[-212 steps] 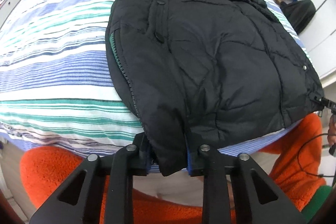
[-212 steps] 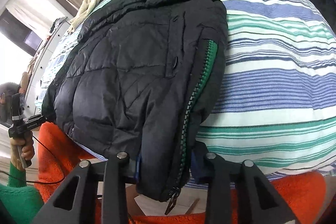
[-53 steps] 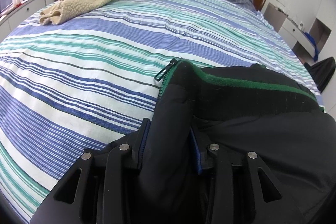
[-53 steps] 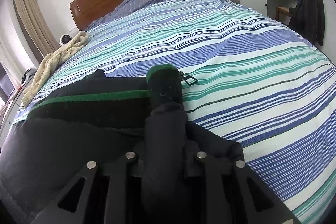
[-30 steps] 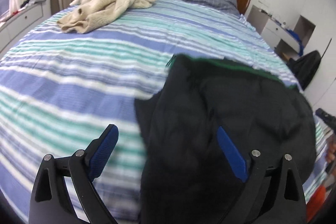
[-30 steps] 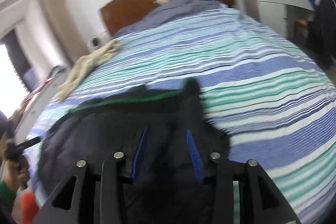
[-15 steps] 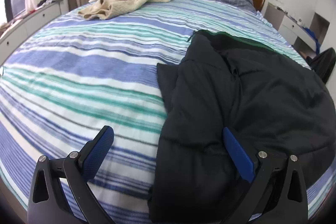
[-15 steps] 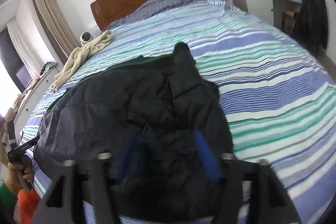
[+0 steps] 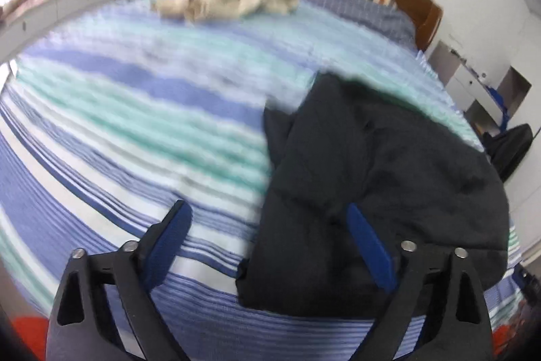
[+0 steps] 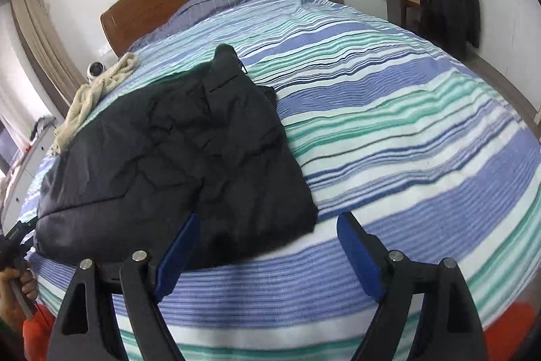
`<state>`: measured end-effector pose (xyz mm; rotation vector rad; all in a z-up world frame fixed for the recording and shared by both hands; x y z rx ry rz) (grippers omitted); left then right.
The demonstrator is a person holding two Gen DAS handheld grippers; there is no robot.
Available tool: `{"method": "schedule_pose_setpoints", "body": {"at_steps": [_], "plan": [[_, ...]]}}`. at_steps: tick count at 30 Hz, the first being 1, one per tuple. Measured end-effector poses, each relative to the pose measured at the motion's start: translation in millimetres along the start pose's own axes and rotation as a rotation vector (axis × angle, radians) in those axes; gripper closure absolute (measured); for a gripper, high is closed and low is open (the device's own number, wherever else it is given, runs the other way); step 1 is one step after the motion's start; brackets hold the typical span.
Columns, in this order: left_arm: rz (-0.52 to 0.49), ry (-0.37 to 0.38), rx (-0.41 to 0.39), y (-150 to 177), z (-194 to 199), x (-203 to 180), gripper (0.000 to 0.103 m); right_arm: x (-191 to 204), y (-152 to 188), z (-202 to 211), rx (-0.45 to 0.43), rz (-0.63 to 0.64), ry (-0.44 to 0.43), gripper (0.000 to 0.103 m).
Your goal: Fold large clothes
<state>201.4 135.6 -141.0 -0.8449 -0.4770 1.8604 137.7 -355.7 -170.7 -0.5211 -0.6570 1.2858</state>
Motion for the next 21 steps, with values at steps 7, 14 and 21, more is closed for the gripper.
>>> {"method": "schedule_pose_setpoints", "body": {"at_steps": [7, 14, 21], "plan": [[-0.239, 0.22, -0.032, -37, 22, -121, 0.002, 10, 4, 11, -0.075, -0.004, -0.142, 0.018], [-0.353, 0.27, 0.179, -40, -68, -224, 0.002, 21, -1, 27, -0.109, -0.037, -0.273, 0.018], [-0.468, 0.121, 0.267, 11, -130, -239, 0.0, 12, 11, 53, -0.115, -0.002, -0.262, 0.018]]}}
Point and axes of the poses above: each gripper's, at about its wrist camera, not at the fingertips, and z roughly against the way its jaws point, x to its left, y to its underside, the point moved 2 cm from there along -z, roughly the way its jaws point, and after that the axes turned 9 degrees about z, right-handed, at the moved point
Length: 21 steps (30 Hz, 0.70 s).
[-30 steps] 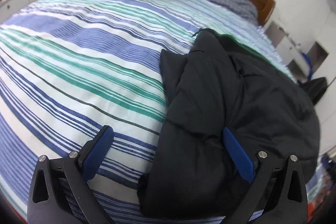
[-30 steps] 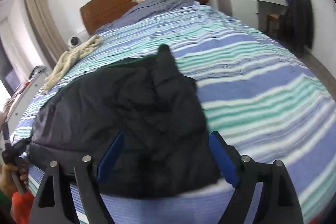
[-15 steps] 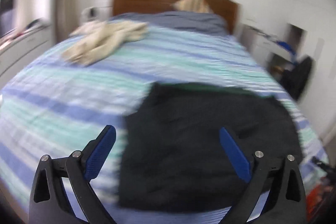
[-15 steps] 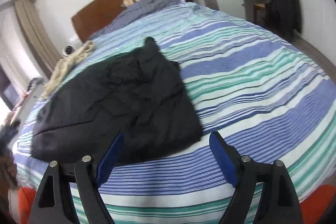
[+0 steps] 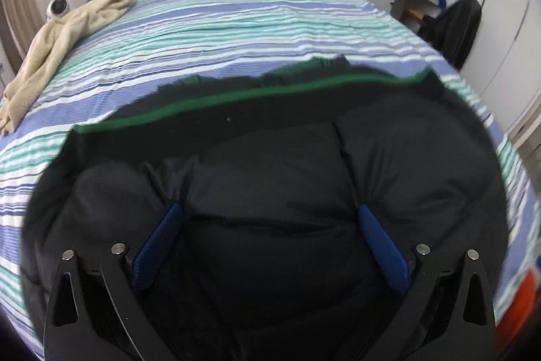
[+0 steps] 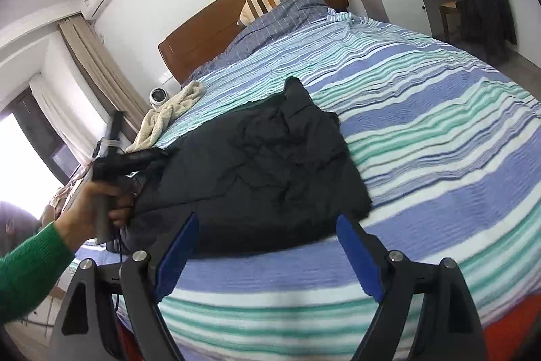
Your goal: Fold large clothes
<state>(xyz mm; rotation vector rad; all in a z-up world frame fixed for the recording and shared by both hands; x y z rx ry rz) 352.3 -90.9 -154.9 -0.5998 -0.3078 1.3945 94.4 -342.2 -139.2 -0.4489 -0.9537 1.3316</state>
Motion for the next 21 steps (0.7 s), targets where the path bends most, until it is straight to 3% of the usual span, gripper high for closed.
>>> {"method": "schedule_pose_setpoints", "body": {"at_steps": [5, 9, 17, 21], "plan": [[-0.02, 0.024, 0.001, 12, 22, -2, 0.002, -3, 7, 3, 0.015, -0.005, 0.005, 0.018], [-0.074, 0.063, -0.01, 44, 51, -9, 0.001, 6, 5, 0, 0.005, -0.002, -0.02, 0.018], [-0.069, 0.047, -0.008, 56, 26, -7, 0.0, 36, 1, -28, 0.031, 0.0, -0.118, 0.018], [-0.062, 0.045, -0.008, 64, 47, -8, 0.001, 34, 5, -26, 0.043, -0.019, -0.117, 0.018]]}}
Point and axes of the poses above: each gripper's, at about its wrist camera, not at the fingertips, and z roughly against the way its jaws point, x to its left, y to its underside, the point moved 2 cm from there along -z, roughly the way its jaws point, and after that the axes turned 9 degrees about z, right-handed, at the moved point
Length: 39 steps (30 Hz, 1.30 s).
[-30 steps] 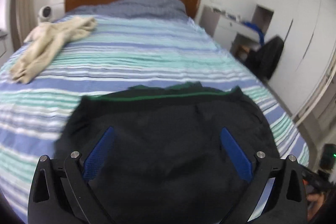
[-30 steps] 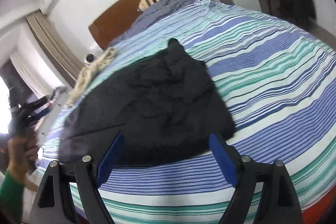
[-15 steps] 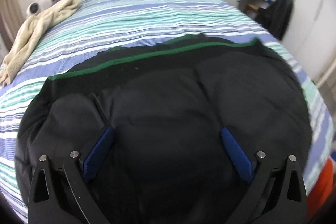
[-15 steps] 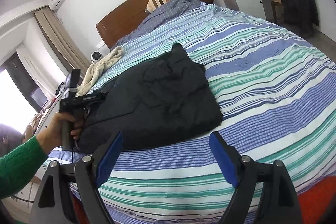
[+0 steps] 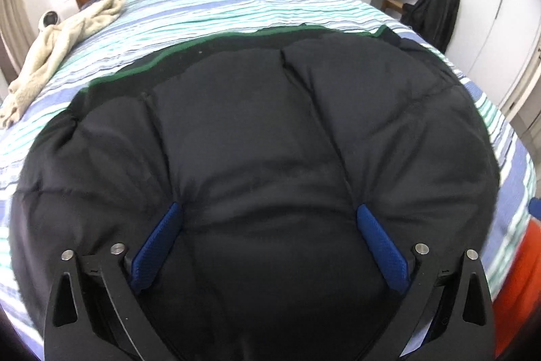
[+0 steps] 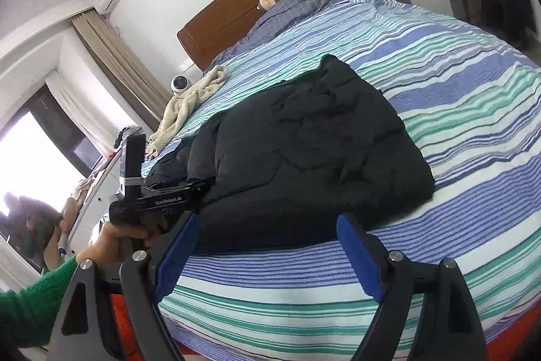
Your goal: Fold large clothes
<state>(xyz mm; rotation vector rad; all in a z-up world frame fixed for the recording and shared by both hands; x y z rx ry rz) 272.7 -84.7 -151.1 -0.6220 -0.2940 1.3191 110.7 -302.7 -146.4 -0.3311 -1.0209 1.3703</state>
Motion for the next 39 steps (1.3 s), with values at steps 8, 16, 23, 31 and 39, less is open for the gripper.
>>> {"method": "schedule_pose_setpoints", "body": {"at_steps": [8, 16, 23, 31, 39], "plan": [[-0.102, -0.065, -0.04, 44, 8, -20, 0.0, -16, 16, 0, 0.054, -0.033, 0.022, 0.018], [-0.086, -0.011, -0.01, 34, 32, -16, 0.002, -46, 6, -10, 0.043, -0.114, 0.045, 0.018], [0.075, 0.049, -0.065, -15, 35, 0, 0.005, -115, -54, -34, -0.006, -0.175, 0.052, 0.017], [0.002, -0.054, -0.01, 0, -25, -11, 0.002, -151, -75, -127, 0.135, -0.252, -0.135, 0.017], [0.002, -0.04, -0.009, 2, -28, -7, 0.001, -126, -83, -128, 0.189, -0.209, -0.234, 0.079]]}}
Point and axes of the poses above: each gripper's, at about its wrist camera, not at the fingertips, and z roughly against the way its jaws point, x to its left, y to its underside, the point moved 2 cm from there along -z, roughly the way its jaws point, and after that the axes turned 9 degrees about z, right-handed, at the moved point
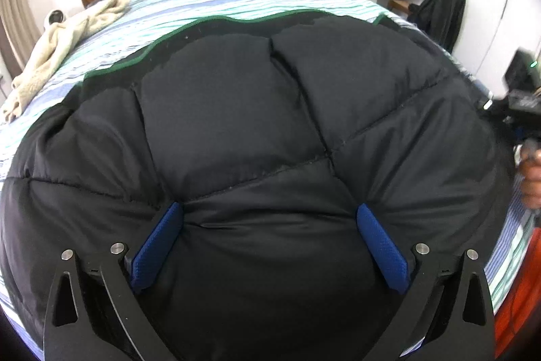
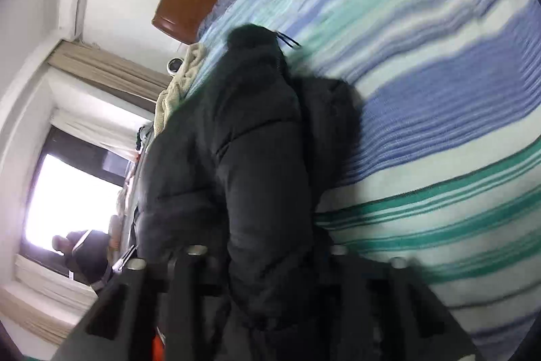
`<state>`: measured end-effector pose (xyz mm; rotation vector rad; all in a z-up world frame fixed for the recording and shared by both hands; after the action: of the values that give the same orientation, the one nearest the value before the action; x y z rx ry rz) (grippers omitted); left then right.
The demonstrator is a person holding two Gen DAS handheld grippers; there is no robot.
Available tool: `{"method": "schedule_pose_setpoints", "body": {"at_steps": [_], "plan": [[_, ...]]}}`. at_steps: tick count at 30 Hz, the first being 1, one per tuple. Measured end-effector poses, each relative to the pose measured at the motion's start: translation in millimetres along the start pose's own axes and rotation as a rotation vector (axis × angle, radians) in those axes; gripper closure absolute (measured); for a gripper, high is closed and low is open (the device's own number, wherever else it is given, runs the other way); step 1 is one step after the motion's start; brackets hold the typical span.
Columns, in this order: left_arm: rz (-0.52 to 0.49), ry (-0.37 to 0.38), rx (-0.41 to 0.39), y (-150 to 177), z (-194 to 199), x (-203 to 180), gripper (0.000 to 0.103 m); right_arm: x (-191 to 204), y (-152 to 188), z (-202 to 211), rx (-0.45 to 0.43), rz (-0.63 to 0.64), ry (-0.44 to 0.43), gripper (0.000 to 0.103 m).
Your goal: Fold large clothes
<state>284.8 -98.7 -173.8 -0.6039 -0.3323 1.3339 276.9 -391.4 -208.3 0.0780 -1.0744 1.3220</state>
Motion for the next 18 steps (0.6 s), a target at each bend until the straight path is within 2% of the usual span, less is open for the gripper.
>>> {"method": "schedule_pose_setpoints", "body": {"at_steps": [2, 5, 6, 7, 9, 11, 13, 16, 18], "plan": [[-0.007, -0.005, 0.004, -2, -2, 2, 0.001, 27, -2, 15, -0.06, 0.012, -0.011, 0.079], [-0.011, -0.008, 0.057, -10, 1, 3, 0.002, 90, -7, 31, -0.121, 0.134, 0.039, 0.079], [-0.004, -0.009, 0.093, -16, 7, 7, 0.008, 110, -8, 34, -0.132, 0.173, 0.055, 0.079], [0.012, 0.003, 0.105, -22, 16, 11, 0.02, 136, -7, 36, -0.14, 0.224, 0.087, 0.079], [0.063, 0.06, 0.068, -42, 51, 26, 0.021, 175, -4, 36, -0.145, 0.318, 0.165, 0.079], [0.129, 0.164, -0.014, -72, 103, 41, 0.012, 212, 5, 33, -0.158, 0.418, 0.242, 0.079], [0.139, 0.281, -0.051, -100, 143, 43, 0.003, 253, 18, 22, -0.181, 0.52, 0.303, 0.08], [0.044, 0.417, -0.019, -133, 177, 20, 0.001, 294, 34, 9, -0.199, 0.628, 0.352, 0.08], [-0.021, 0.436, 0.034, -149, 180, 3, 0.001, 317, 49, 1, -0.205, 0.71, 0.393, 0.08]]}}
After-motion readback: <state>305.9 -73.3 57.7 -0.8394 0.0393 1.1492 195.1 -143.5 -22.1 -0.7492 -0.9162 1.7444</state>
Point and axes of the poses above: each gripper's, at about its wrist camera, not at the fingertips, and z roughly against the way its jaws point, x to its left, y to its underside, the point moved 2 cm from there along -z, roughly the way its jaws point, and after that the axes turned 9 degrees about z, right-handed, at the moved point
